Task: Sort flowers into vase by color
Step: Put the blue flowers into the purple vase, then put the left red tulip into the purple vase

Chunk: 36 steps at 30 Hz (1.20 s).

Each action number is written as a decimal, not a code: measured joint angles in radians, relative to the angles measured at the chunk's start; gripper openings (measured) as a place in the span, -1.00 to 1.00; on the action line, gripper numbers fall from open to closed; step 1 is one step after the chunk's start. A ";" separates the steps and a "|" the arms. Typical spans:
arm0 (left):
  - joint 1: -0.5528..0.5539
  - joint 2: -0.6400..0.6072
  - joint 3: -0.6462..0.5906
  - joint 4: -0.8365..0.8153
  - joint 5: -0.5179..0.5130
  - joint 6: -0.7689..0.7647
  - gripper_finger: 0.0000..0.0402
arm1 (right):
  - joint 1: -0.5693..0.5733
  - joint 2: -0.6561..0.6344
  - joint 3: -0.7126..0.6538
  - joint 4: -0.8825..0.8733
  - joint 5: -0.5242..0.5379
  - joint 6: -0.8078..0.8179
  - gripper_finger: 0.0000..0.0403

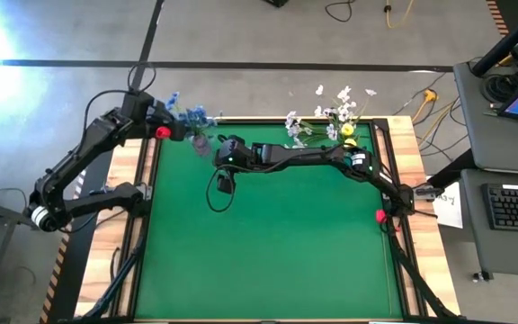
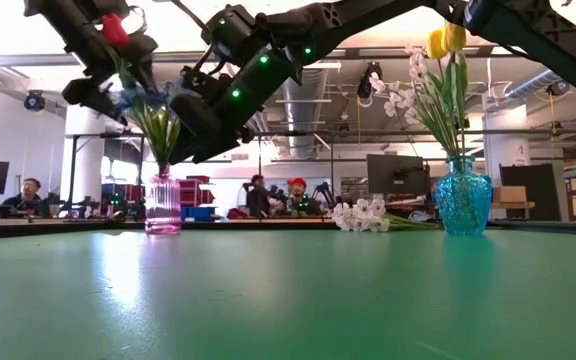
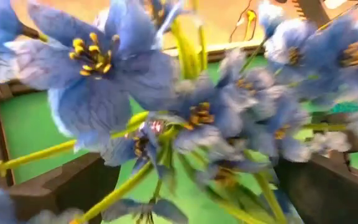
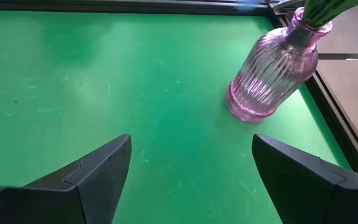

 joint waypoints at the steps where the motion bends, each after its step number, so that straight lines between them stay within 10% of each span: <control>1: 0.000 0.003 0.010 0.000 0.000 0.007 0.98 | 0.000 0.000 0.000 0.000 0.000 0.000 0.62; 24: 0.000 0.000 0.231 -0.159 -0.081 0.179 0.98 | 0.002 -0.022 0.000 -0.057 0.000 0.002 0.62; 36: -0.007 -0.269 0.150 -0.086 -0.084 0.242 0.98 | 0.036 -0.065 -0.001 -0.129 0.001 -0.042 0.62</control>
